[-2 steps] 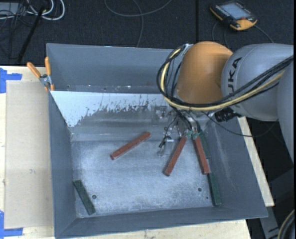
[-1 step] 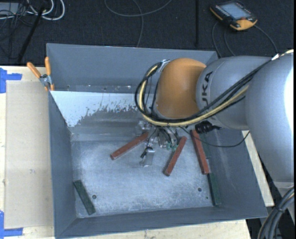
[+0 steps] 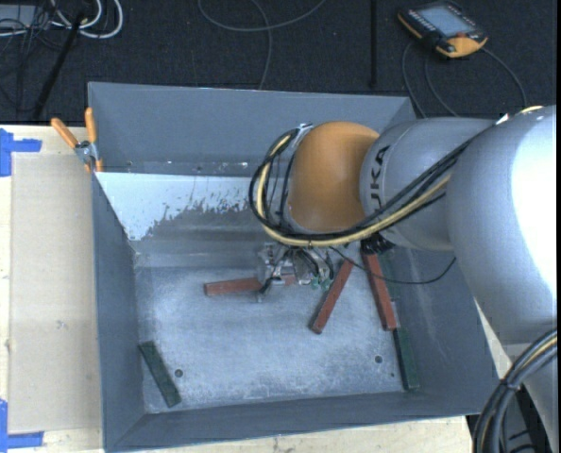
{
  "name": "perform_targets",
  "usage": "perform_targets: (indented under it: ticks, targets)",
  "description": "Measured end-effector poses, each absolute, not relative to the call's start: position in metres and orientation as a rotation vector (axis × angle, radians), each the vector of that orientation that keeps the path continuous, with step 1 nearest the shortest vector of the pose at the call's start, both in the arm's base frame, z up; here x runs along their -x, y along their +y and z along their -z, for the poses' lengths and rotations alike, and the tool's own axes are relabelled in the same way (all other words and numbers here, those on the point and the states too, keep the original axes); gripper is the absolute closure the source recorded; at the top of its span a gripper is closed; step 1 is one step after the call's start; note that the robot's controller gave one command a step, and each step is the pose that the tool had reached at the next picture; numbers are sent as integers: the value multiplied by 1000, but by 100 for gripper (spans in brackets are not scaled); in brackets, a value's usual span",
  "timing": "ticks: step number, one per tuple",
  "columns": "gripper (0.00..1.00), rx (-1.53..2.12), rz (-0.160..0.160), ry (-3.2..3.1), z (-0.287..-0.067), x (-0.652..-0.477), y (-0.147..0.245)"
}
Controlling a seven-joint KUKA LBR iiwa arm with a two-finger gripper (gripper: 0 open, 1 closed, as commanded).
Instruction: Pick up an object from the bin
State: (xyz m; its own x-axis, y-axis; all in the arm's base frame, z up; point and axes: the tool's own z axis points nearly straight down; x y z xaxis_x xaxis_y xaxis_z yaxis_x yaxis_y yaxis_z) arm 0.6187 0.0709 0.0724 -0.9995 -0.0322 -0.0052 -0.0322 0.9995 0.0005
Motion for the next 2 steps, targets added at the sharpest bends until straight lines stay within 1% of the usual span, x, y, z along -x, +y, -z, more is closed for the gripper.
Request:
perform_targets:
  ticks: [1, 2]
  targets:
    - [100, 50, -1, 3136, -72, -619, 71]
    - [100, 43, 1, 3148, -117, -613, 79]
